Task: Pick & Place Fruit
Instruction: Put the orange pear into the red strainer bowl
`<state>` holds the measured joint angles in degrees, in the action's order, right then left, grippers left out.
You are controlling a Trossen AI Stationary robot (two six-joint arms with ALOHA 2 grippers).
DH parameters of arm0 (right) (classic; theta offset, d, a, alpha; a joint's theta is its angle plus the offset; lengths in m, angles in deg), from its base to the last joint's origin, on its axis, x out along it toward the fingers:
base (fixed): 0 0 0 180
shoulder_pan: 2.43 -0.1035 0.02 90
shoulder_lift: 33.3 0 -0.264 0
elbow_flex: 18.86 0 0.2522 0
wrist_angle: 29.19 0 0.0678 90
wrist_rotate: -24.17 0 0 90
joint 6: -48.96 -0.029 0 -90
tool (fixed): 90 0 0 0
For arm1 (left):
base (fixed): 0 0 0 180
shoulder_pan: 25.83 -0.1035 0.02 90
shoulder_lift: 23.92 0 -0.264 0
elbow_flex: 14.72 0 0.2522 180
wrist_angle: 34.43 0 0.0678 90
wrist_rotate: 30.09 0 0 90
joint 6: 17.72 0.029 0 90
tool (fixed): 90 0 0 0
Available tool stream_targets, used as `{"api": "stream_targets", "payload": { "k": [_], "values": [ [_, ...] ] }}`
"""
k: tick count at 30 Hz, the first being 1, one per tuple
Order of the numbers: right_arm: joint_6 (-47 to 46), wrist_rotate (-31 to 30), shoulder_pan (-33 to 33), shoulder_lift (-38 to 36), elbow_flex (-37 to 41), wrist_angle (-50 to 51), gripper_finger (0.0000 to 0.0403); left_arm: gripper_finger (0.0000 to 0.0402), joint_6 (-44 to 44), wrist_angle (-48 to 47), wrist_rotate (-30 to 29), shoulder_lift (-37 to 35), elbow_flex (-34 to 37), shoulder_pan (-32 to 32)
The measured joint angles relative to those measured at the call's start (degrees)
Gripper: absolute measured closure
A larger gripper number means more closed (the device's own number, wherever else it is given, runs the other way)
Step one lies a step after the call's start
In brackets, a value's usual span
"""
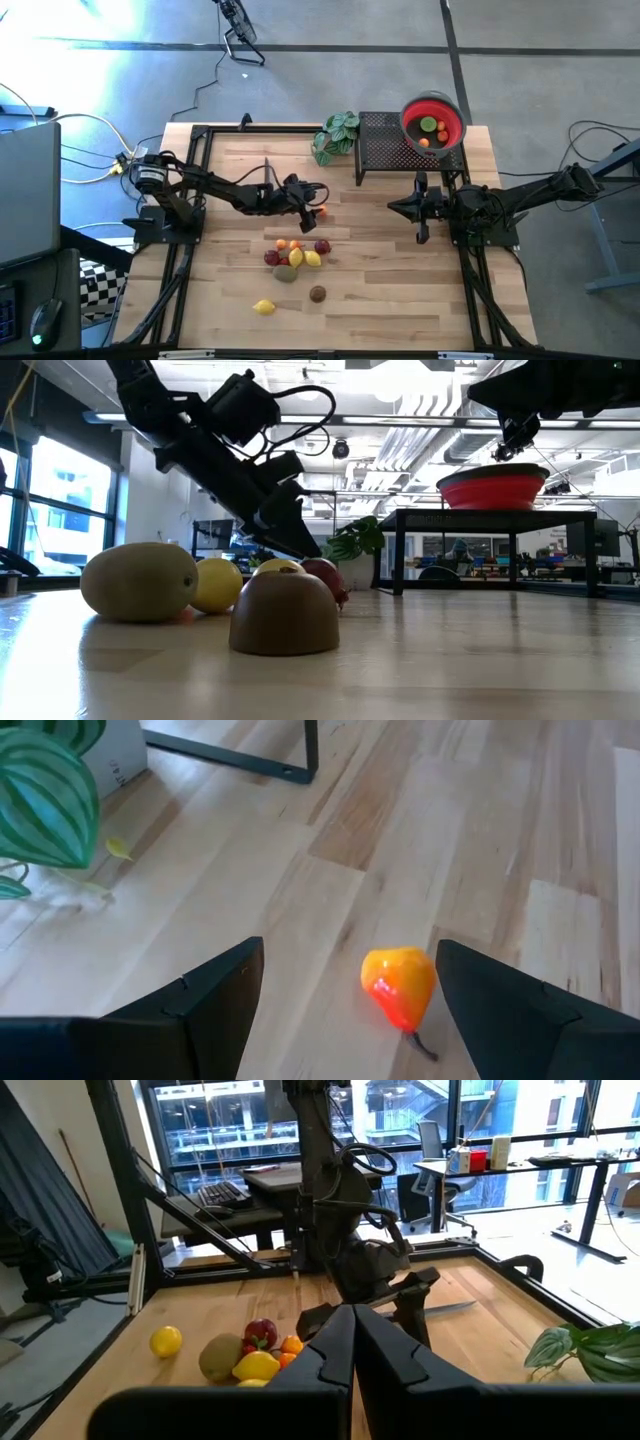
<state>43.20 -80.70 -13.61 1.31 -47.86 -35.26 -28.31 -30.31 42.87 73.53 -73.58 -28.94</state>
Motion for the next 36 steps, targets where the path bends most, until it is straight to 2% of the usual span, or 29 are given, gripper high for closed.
{"api": "stream_targets", "payload": {
  "k": [8,18,36],
  "values": [
    [0.02,0.01,-0.02,0.54,0.00,0.00,0.0401,0.0110,1.33,-0.02,0.05,0.00,0.00,0.11],
    [0.00,0.00,-0.02,2.51,0.00,0.00,0.0401,0.0110,1.35,3.11,4.65,2.22,-0.06,0.09],
    [0.00,0.00,-0.02,2.49,0.00,-0.31,0.0401,0.0110,1.33,3.43,4.65,3.21,0.07,0.09]
  ]
}}
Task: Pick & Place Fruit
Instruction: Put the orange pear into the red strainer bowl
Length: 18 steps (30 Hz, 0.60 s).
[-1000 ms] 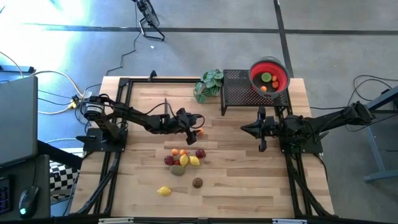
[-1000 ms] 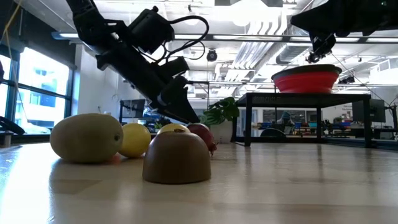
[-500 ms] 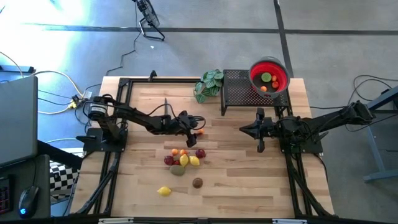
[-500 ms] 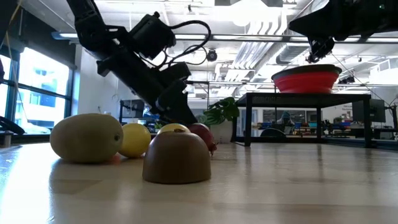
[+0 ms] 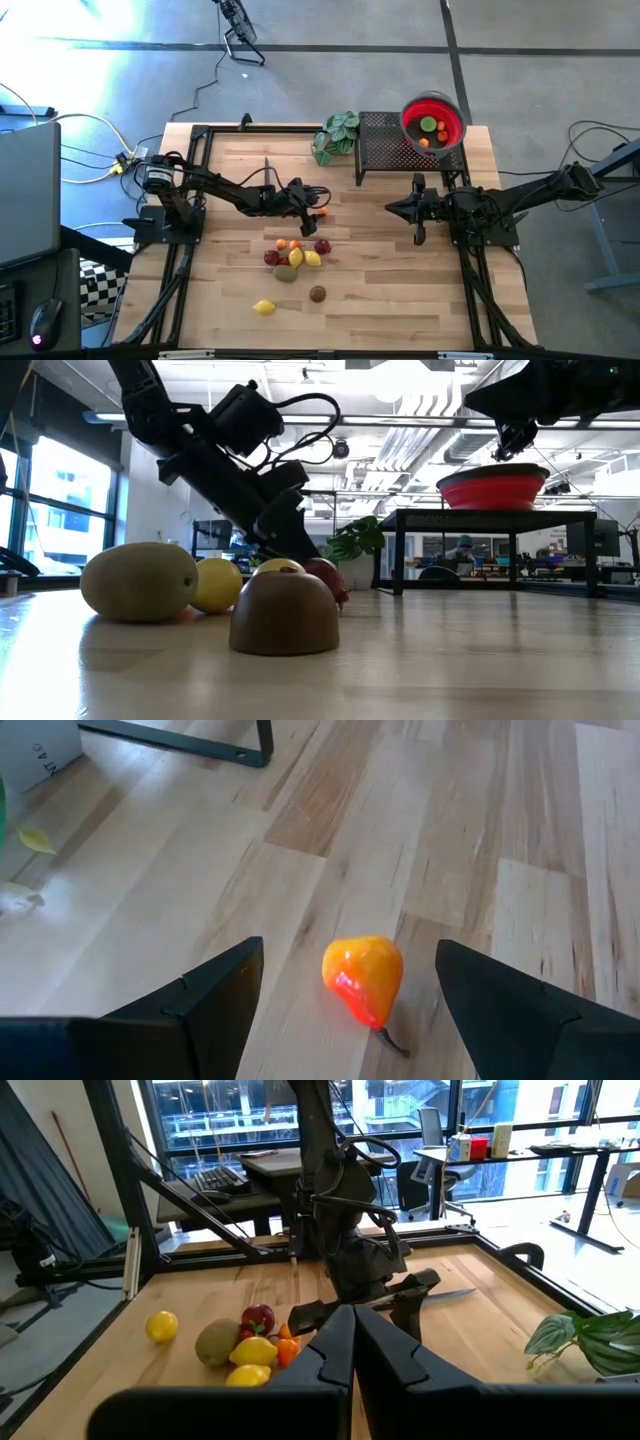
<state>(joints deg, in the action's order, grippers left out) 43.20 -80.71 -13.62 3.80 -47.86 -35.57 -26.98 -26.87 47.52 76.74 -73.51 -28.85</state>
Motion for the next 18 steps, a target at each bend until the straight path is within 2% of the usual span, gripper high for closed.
{"api": "stream_targets", "payload": {
  "k": [18],
  "values": [
    [0.00,-0.01,0.02,0.00,0.00,0.00,0.0400,0.0110,0.02,3.89,0.33,3.98,-0.02,0.00]
  ]
}}
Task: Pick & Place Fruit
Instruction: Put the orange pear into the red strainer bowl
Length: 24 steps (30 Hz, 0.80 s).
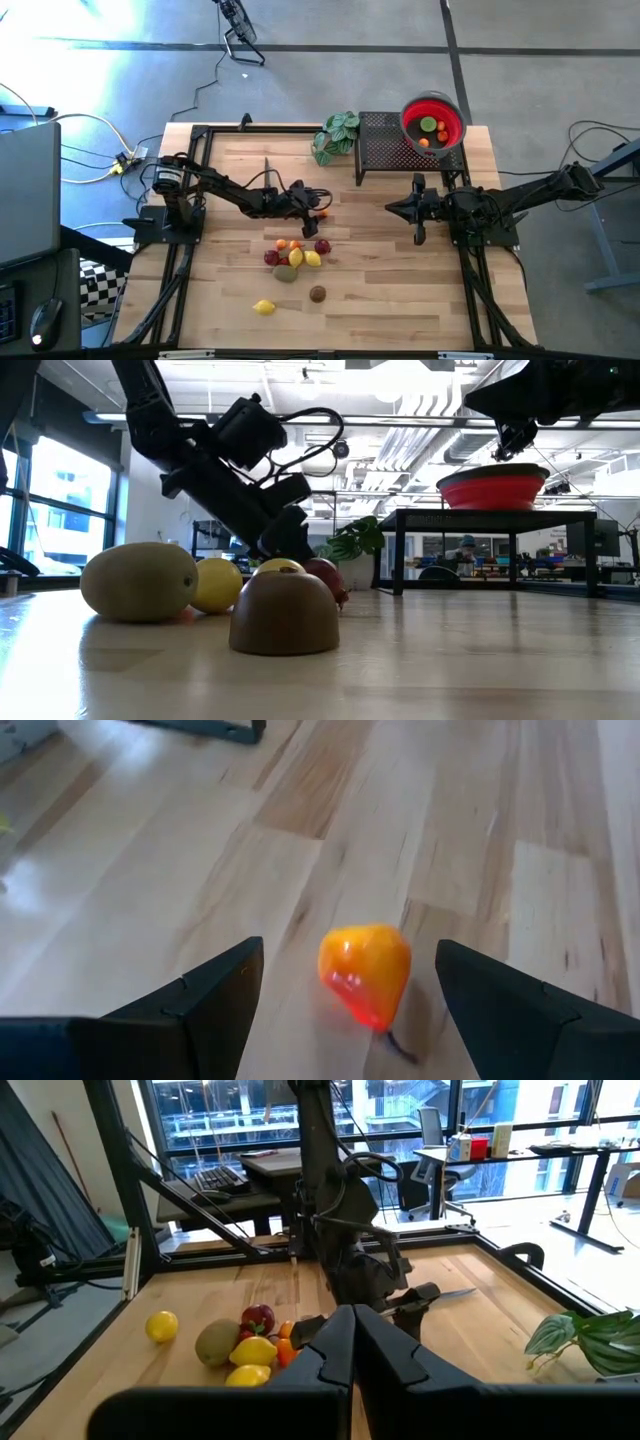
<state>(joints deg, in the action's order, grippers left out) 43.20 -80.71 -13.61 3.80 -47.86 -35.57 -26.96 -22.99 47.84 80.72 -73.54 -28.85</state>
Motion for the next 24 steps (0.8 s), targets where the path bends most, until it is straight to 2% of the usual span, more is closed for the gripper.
{"api": "stream_targets", "payload": {
  "k": [24],
  "values": [
    [0.00,-0.01,-0.02,0.00,0.00,0.04,0.0400,0.0110,-1.19,2.58,0.66,3.66,-0.04,0.00]
  ]
}}
